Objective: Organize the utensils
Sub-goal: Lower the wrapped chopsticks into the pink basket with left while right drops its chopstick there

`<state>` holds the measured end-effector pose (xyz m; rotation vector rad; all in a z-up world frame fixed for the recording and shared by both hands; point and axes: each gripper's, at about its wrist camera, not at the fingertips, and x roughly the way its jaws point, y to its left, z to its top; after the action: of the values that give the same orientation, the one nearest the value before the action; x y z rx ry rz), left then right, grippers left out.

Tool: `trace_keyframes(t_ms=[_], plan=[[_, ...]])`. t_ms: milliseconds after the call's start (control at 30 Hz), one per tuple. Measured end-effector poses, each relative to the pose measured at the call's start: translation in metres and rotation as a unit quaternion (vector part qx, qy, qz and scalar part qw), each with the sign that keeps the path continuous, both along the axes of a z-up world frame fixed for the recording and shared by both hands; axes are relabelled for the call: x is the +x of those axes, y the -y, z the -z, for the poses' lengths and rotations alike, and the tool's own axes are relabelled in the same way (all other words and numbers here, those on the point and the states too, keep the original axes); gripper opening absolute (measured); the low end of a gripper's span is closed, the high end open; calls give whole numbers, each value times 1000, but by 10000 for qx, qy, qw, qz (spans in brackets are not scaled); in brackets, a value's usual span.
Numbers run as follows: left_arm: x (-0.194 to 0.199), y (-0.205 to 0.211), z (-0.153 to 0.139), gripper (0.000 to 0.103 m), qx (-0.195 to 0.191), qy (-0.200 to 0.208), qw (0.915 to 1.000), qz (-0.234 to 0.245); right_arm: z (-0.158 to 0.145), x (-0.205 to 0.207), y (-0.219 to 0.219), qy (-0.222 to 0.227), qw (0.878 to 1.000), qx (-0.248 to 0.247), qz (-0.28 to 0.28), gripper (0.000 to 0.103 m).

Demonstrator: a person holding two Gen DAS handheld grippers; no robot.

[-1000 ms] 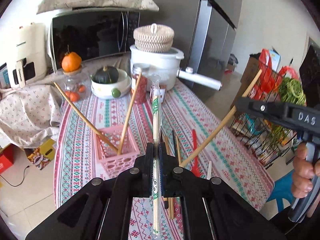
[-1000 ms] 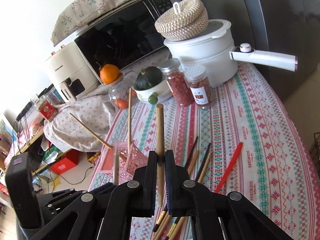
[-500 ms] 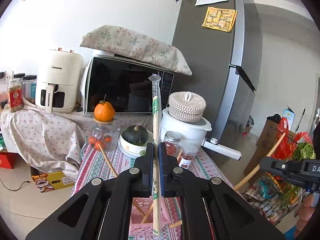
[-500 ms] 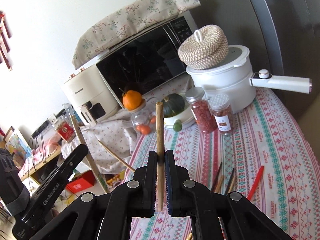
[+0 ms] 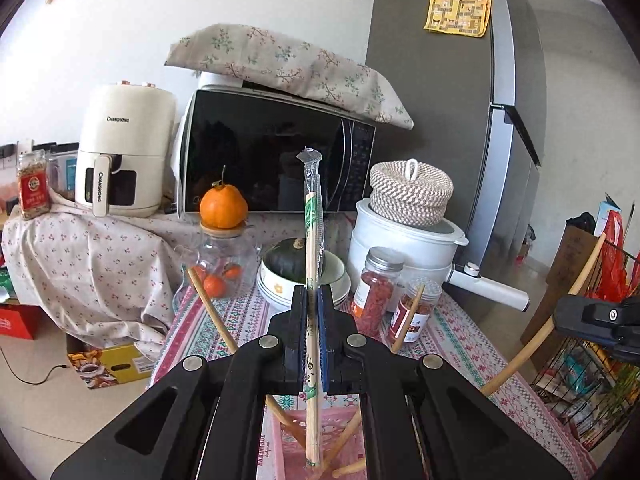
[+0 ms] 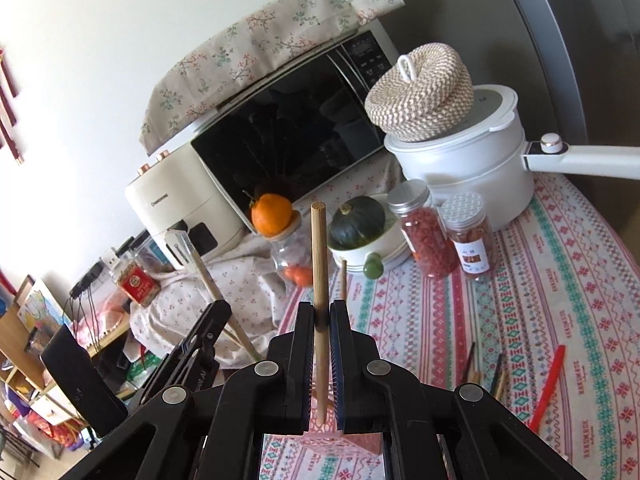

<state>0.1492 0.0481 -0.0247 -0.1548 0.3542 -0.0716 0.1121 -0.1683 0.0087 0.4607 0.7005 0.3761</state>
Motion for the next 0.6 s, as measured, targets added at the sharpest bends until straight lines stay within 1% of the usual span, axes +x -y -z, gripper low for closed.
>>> trace_keyframes(t_ms=[167, 267, 333, 400, 467, 500, 533, 600], plan=[[9, 0, 12, 6, 43, -317, 9995, 14, 23, 16, -13, -322, 9994, -86, -96, 7], [11, -2, 14, 11, 26, -572, 9984, 42, 36, 24, -22, -515, 9983, -155, -237, 10], [10, -4, 11, 20, -27, -685, 9976, 48, 43, 27, -24, -646, 9975, -162, -240, 13], [6, -6, 8, 43, -73, -750, 9971, 89, 46, 28, -23, -724, 9970, -138, -226, 15], [0, -7, 3, 49, -87, -764, 9969, 138, 43, 27, -19, -698, 9973, -68, -199, 22], [-4, -7, 0, 50, -64, -789, 9967, 158, 40, 26, -17, -661, 9976, -36, -178, 26], [-6, -8, -2, 50, -56, -830, 9964, 191, 36, 24, -15, -622, 9979, -10, -162, 28], [-13, -9, -5, 55, -52, -939, 9953, 210, 30, 20, -10, -556, 9983, 30, -144, 29]])
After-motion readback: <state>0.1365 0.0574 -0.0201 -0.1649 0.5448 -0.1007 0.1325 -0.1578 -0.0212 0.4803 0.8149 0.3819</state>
